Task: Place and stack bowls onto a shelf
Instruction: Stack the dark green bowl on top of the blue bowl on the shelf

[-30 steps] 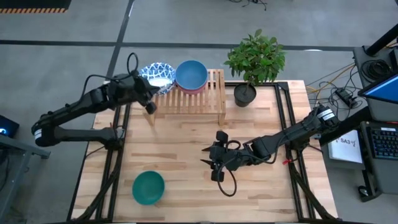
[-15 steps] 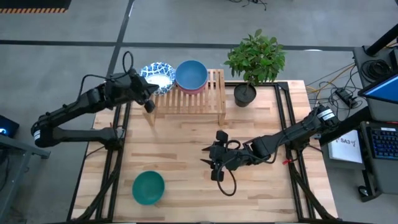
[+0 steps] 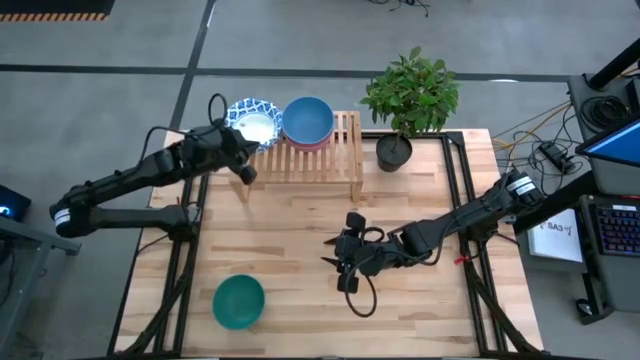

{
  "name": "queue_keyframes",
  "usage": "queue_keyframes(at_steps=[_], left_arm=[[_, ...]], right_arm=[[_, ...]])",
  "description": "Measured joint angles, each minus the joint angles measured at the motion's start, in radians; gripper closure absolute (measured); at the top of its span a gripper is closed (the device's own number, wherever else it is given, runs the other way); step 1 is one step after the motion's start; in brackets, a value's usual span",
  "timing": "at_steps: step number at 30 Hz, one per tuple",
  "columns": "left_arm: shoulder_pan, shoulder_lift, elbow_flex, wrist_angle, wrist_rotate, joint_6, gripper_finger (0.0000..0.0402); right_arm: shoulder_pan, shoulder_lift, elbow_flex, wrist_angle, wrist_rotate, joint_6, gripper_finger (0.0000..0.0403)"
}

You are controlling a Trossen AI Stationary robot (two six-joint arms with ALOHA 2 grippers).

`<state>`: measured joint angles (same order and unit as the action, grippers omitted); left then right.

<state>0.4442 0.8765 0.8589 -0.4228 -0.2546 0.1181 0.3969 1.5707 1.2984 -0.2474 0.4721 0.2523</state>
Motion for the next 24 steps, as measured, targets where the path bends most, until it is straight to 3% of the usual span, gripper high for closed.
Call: queue_keyframes(at_steps=[4,11,14,19,24], left_arm=[[-0.010,-0.012,0.027,-0.011,0.019,-0.045,0.0402],[-0.070,-0.131,0.041,-0.052,0.375,-0.204,0.0401],[-0.129,-0.197,-0.005,-0.064,0.476,-0.295,0.0401],[-0.278,-0.314,-0.167,0.034,0.485,-0.413,0.0401],[-0.401,-0.404,-0.320,0.231,0.483,-0.461,0.0401]], right_arm=[[0.000,0.000,0.000,0.001,0.000,0.018,0.0232],[-0.009,0.007,0.000,0.061,0.002,0.029,0.0232],[-0.026,0.026,0.000,0.143,0.000,0.026,0.0232],[-0.060,0.103,0.014,0.226,-0.033,0.027,0.0232],[-0.086,0.187,0.120,0.234,-0.100,0.050,0.0232]])
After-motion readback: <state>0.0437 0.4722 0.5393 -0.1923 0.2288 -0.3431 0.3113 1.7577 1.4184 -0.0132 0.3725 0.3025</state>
